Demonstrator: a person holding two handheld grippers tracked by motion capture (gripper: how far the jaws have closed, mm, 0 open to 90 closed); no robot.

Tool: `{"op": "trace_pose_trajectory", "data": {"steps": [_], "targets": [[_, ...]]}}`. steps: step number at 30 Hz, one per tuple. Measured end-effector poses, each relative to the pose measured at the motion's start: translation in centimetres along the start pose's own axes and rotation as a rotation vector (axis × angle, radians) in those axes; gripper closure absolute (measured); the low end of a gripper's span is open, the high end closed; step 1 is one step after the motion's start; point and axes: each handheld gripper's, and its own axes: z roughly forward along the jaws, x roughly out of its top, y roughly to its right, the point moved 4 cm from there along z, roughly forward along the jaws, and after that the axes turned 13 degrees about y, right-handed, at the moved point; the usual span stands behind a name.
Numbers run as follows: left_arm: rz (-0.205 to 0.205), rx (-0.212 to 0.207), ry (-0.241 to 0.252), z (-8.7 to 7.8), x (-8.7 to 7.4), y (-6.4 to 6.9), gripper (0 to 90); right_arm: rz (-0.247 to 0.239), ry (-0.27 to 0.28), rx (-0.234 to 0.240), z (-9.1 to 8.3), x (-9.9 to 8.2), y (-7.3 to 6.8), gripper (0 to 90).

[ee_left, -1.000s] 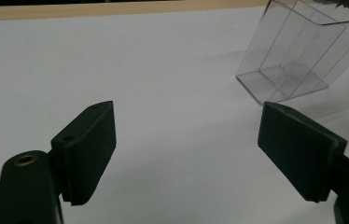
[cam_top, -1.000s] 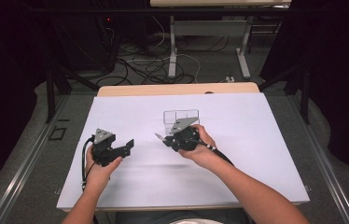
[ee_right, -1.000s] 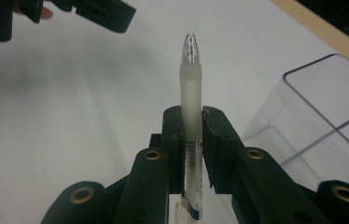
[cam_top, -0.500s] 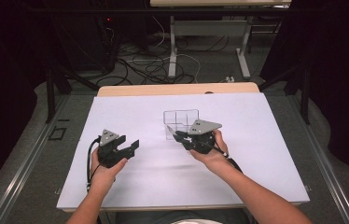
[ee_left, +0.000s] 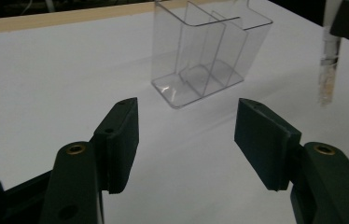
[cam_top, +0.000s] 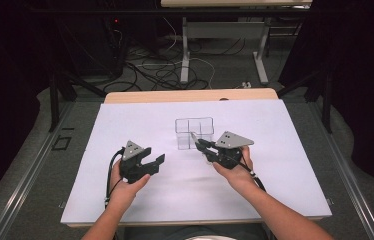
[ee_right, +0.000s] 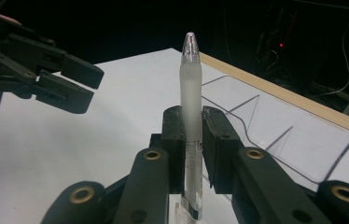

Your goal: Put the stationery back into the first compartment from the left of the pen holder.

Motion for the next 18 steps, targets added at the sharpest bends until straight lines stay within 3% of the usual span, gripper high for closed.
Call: {"op": "trace_pose_trajectory", "data": {"steps": [4, 9, 18], "targets": [[0.001, -0.038, -0.006, 0.5, -0.1, 1.3, 43.1, 0.013, 0.015, -0.017, -0.2, -0.2, 0.2, 79.6], [-0.076, -0.111, 0.017, 1.3, -0.2, 3.6, 49.0, 0.033, 0.029, -0.033, -0.4, -0.3, 0.1, 79.6], [-0.128, -0.185, -0.014, 2.7, -0.8, 6.8, 54.4, 0.043, 0.031, -0.021, -0.1, -0.6, -1.0, 79.6]]}}
